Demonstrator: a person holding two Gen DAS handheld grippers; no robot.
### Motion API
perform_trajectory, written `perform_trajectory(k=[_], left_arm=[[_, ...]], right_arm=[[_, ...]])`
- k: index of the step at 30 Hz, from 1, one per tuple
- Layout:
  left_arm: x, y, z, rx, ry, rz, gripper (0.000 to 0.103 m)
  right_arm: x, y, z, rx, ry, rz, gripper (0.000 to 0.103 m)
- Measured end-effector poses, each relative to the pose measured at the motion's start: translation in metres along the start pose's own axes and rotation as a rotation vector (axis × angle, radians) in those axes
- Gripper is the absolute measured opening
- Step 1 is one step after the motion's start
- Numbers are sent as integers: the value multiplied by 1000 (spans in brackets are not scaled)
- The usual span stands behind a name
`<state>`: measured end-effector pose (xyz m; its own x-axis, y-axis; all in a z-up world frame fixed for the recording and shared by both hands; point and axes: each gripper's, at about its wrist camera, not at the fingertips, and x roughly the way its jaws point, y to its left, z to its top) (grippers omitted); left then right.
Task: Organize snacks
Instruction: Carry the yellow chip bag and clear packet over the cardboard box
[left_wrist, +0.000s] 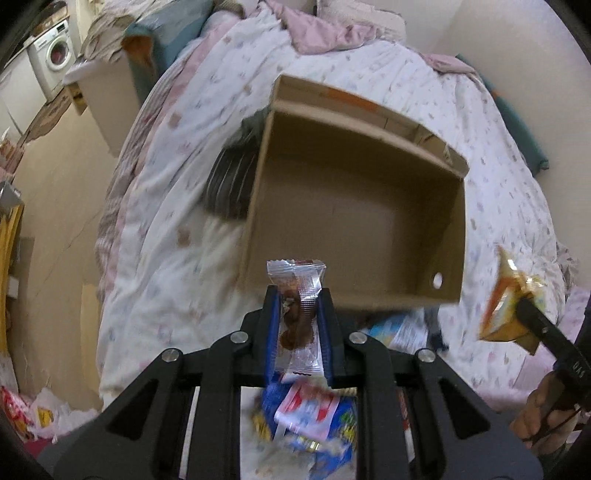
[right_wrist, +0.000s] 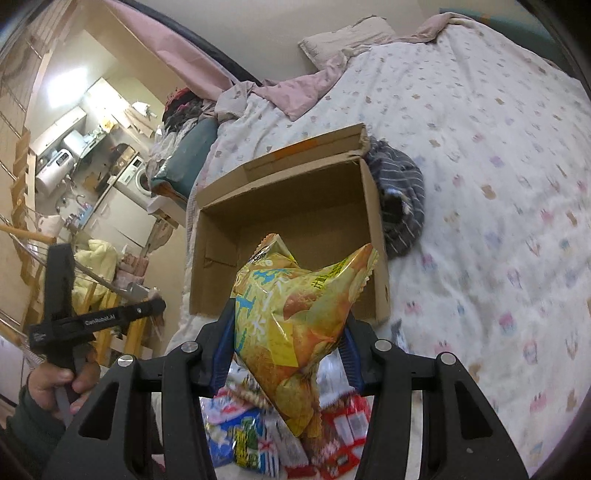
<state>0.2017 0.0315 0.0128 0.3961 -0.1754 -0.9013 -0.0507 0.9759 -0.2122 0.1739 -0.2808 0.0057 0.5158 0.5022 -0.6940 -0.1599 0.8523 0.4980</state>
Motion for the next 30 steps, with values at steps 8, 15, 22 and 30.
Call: perform_trajectory(k=[8, 15, 22, 30], left_arm=[[37, -24, 30, 83, -93, 25, 16], [74, -29, 36, 102, -96, 8, 16], [90, -37, 29, 164, -108, 45, 17], [96, -35, 20, 179, -94, 46, 19]], right_arm=[[62, 3, 31, -46, 30, -23, 52], [99, -4, 26, -108, 46, -47, 52], [118, -18, 17, -78, 98, -76, 52], [122, -8, 17, -116, 108, -80, 52]])
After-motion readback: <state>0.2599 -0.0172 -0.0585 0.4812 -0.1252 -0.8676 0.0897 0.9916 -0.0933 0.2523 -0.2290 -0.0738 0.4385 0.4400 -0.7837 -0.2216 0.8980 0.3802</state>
